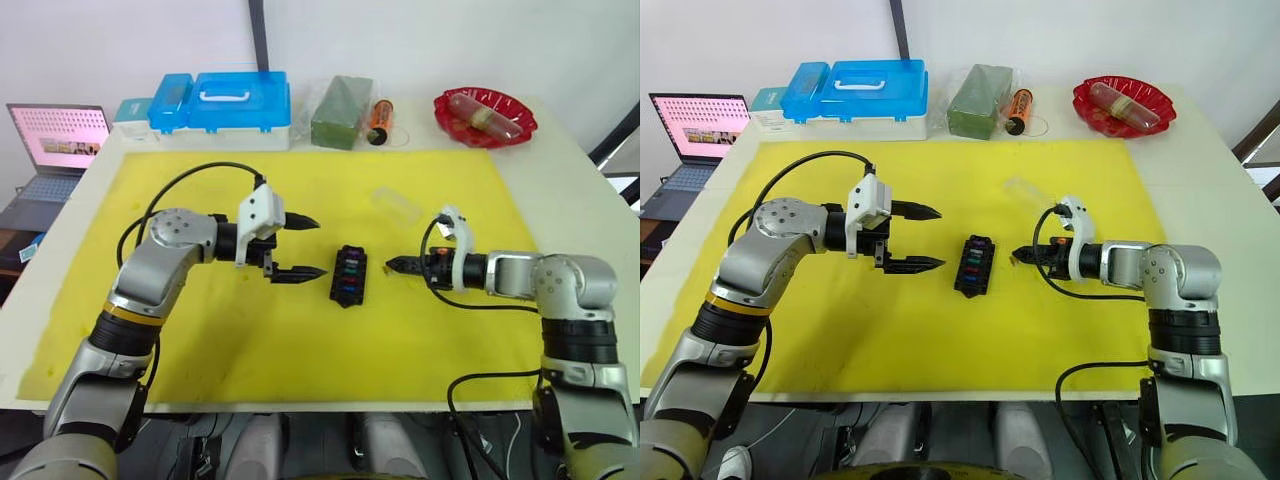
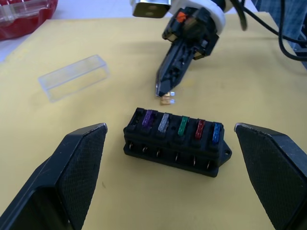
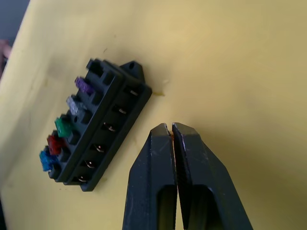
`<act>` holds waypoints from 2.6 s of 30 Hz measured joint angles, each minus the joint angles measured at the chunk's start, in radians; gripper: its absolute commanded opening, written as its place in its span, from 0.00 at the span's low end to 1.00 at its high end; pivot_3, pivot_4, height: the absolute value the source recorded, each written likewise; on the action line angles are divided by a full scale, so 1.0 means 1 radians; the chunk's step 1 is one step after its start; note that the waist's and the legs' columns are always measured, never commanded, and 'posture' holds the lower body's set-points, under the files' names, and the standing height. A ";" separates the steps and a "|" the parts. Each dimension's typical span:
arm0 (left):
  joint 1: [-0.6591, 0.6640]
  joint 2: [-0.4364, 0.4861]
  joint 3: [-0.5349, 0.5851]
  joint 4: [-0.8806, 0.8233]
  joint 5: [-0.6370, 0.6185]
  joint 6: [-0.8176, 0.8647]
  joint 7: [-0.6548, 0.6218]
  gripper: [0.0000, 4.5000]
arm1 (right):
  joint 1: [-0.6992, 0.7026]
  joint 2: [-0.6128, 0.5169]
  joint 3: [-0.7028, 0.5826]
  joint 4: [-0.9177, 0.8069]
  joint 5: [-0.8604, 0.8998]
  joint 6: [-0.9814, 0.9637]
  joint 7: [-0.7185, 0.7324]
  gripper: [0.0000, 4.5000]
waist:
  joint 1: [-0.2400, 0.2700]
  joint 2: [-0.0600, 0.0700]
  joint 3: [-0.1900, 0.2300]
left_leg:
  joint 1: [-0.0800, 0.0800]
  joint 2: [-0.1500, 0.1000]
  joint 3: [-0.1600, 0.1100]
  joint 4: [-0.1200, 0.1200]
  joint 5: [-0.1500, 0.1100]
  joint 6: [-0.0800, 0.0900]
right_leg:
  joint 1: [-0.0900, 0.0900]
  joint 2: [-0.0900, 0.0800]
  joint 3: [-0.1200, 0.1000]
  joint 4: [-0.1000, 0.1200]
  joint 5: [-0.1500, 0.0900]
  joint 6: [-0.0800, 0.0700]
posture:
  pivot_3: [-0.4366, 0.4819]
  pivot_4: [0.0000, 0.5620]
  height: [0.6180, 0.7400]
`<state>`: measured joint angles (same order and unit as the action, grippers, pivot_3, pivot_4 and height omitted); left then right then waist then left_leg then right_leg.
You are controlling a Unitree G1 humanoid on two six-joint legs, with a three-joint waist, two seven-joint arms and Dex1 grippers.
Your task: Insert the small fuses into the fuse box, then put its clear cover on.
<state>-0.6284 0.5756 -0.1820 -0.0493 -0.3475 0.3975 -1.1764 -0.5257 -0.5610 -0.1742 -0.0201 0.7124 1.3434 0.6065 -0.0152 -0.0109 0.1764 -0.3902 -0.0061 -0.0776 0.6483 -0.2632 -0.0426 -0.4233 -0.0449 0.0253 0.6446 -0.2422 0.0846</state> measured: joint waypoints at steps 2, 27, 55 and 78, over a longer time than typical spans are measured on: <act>0.000 0.000 0.000 0.000 0.000 0.000 0.000 1.00 | 0.034 -0.005 0.002 -0.037 0.000 -0.012 0.000 0.01 | 0.000 0.000 0.000 | 0.000 0.000 0.000 0.000 0.000 0.000 | 0.000 0.000 0.000 0.000 0.000 0.000 | 0.48 0.27 1.00; 0.000 -0.008 0.000 0.002 0.004 -0.014 0.000 1.00 | 0.123 -0.185 0.108 -0.148 -0.012 -0.128 0.120 0.01 | 0.002 0.000 0.000 | 0.000 0.000 0.000 0.000 0.000 0.000 | 0.000 0.000 0.000 0.000 0.000 0.000 | 0.48 0.27 1.00; 0.000 -0.007 0.000 0.002 0.004 -0.013 0.000 1.00 | 0.194 0.091 -0.244 -0.273 0.149 0.264 -0.157 0.38 | 0.001 0.000 0.000 | 0.000 0.000 0.000 0.000 0.000 0.000 | 0.000 0.000 0.000 0.000 0.000 0.000 | 0.48 0.27 1.00; -0.002 -0.018 -0.001 0.008 0.011 -0.014 0.000 1.00 | -0.008 -0.290 0.293 -0.008 -0.019 -0.170 0.415 0.45 | -0.002 0.000 0.000 | 0.000 0.000 0.000 0.000 0.000 0.000 | 0.000 0.000 0.000 -0.001 0.000 0.000 | 0.48 0.27 1.00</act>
<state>-0.6302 0.5579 -0.1831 -0.0415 -0.3365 0.3830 -1.1766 -0.5334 -0.8507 0.1190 -0.0282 0.6932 1.1738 1.0218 -0.0167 -0.0112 0.1766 -0.3900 -0.0058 -0.0772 0.6484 -0.2632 -0.0426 -0.4230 -0.0444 0.0252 0.6434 -0.2423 0.0847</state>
